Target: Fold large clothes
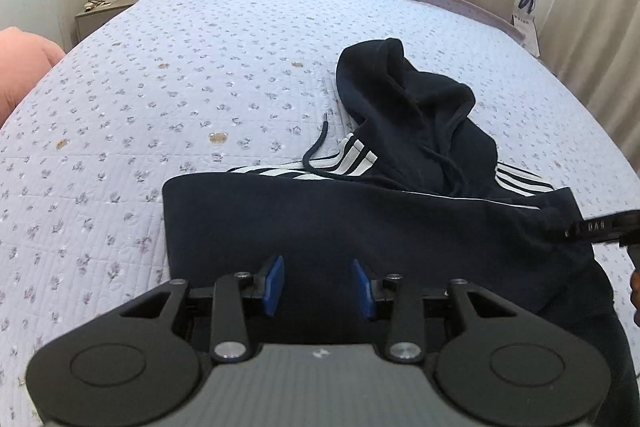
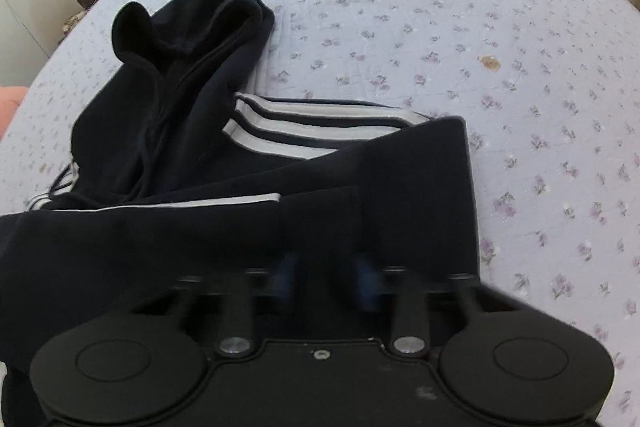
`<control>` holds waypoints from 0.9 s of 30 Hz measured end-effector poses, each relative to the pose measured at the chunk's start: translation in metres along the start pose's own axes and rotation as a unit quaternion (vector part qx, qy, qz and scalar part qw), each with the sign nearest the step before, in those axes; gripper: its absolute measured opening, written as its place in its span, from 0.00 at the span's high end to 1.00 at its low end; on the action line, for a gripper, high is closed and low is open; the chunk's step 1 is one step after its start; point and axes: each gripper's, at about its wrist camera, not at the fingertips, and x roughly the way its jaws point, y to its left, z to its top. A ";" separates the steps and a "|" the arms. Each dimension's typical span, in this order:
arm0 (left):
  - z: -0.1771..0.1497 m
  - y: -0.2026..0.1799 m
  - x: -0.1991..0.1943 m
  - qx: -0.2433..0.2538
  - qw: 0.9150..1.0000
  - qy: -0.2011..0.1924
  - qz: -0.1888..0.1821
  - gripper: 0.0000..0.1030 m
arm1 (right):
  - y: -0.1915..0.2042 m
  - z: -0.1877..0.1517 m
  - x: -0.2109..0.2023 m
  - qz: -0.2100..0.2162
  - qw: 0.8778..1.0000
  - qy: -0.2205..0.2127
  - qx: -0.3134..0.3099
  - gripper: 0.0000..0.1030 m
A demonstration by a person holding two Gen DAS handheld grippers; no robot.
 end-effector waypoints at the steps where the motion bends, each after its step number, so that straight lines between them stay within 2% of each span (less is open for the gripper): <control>1: 0.001 0.000 0.003 -0.001 1.000 -0.001 0.001 0.61 | 0.001 0.001 -0.009 0.005 1.000 -0.007 -0.006 0.94; 5: 0.009 -0.008 0.010 0.005 1.000 -0.011 0.003 0.66 | -0.011 0.002 -0.065 -0.005 0.997 -0.069 0.026 0.96; 8: 0.012 -0.019 0.020 0.018 1.000 -0.013 0.003 0.67 | -0.020 -0.001 -0.079 -0.069 0.992 -0.099 0.026 0.95; 9: 0.011 -0.022 0.025 0.018 1.000 -0.009 -0.005 0.67 | -0.022 -0.005 -0.075 -0.080 0.992 -0.092 0.020 0.94; 10: 0.010 -0.024 0.032 0.021 1.000 -0.003 -0.003 0.67 | -0.024 -0.008 -0.062 -0.080 0.995 -0.064 0.015 0.85; 12: 0.005 -0.029 0.051 0.038 0.999 0.020 0.024 0.69 | -0.023 -0.016 -0.032 -0.083 0.997 -0.005 -0.004 0.75; 14: 0.000 -0.030 0.061 0.050 0.998 0.030 0.040 0.74 | -0.016 -0.017 -0.019 -0.098 0.995 0.002 -0.028 0.72; 17: 0.004 -0.031 0.044 0.054 0.998 0.013 0.024 0.73 | -0.008 -0.013 -0.049 -0.098 0.994 -0.052 -0.023 0.65; 19: 0.007 -0.027 0.025 0.040 0.999 -0.012 -0.003 0.72 | 0.001 -0.013 -0.075 -0.093 0.991 -0.095 -0.021 0.57; 21: 0.011 -0.023 0.014 0.018 0.999 -0.027 -0.028 0.70 | 0.020 -0.011 -0.075 -0.084 0.991 -0.102 -0.035 0.55; 23: 0.012 -0.023 0.020 0.014 1.000 -0.014 -0.023 0.71 | 0.039 -0.014 -0.059 -0.084 0.992 -0.076 -0.062 0.58; 24: 0.012 -0.025 0.028 0.023 1.000 0.003 -0.010 0.72 | 0.047 -0.019 -0.045 -0.093 0.991 -0.059 -0.073 0.65; 25: 0.008 -0.026 0.040 0.034 0.999 0.028 0.006 0.76 | 0.051 -0.024 -0.029 -0.098 0.992 -0.036 -0.078 0.80; 26: 0.002 -0.026 0.052 0.046 0.998 0.047 0.021 0.85 | 0.050 -0.028 -0.012 -0.097 0.993 -0.006 -0.071 0.87; 27: -0.004 -0.027 0.059 0.062 0.996 0.051 0.031 0.86 | 0.048 -0.033 0.002 -0.097 0.993 0.010 -0.060 0.89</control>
